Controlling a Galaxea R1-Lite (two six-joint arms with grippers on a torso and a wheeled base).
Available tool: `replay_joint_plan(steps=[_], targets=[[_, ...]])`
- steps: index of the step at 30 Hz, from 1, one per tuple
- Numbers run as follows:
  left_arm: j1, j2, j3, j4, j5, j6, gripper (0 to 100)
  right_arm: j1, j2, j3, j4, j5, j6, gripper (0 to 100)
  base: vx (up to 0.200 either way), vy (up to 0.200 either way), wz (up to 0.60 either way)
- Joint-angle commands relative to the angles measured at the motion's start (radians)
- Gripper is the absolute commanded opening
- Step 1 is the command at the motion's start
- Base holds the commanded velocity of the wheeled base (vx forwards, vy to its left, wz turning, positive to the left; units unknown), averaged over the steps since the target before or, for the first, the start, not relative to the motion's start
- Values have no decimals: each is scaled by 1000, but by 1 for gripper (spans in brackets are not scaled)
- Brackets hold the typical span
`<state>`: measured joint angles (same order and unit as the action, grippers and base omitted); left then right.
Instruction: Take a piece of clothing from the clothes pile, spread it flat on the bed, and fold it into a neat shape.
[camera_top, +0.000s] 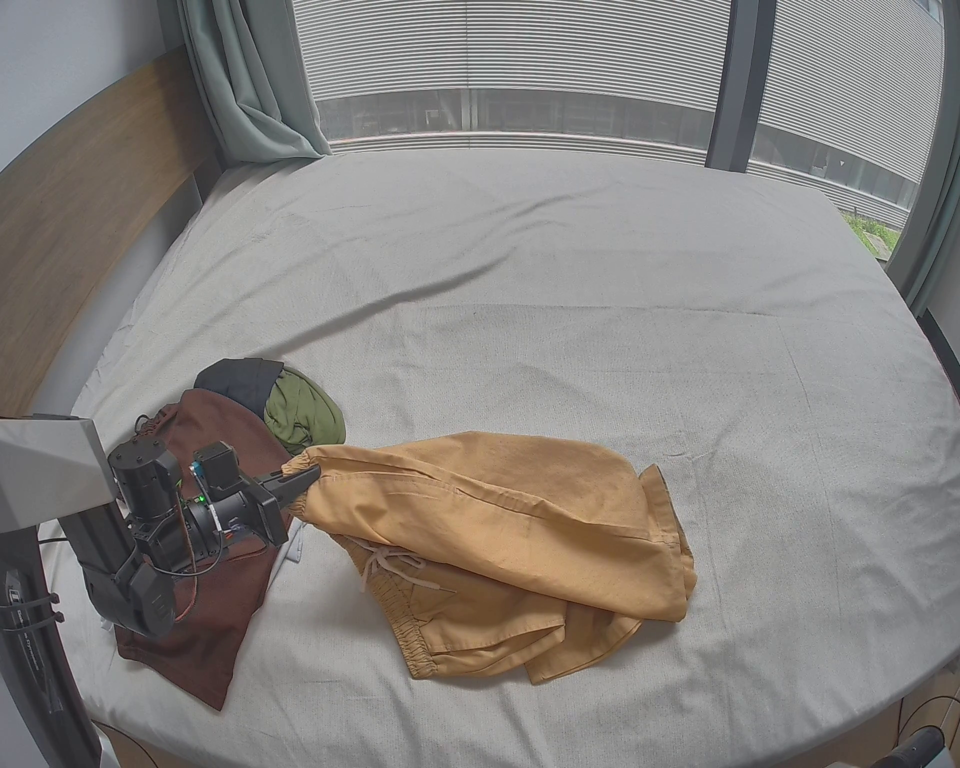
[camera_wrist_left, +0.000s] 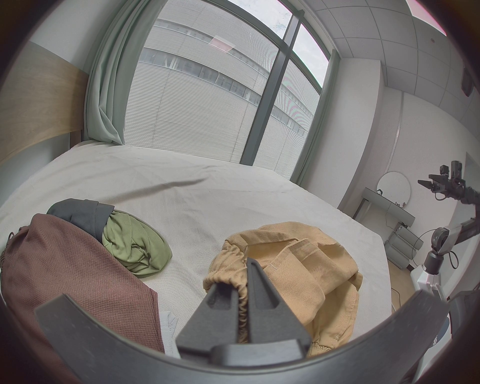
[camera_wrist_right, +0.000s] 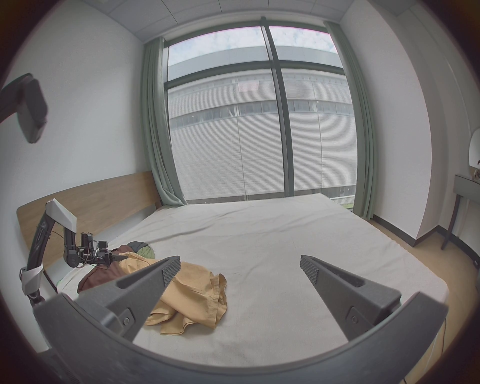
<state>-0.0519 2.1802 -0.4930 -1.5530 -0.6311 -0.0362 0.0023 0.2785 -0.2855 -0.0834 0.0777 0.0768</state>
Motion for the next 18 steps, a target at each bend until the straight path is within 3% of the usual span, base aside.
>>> replay_joint_plan(steps=[1,18], targets=[[1,-2,1,-2,-1,-1,0,-15,194,-58,-6,2,15,100,0,0,0],[-2,-3,-1,-2,-1,1,0,-13,619,-248,-30,96,-15,100,0,0,0]])
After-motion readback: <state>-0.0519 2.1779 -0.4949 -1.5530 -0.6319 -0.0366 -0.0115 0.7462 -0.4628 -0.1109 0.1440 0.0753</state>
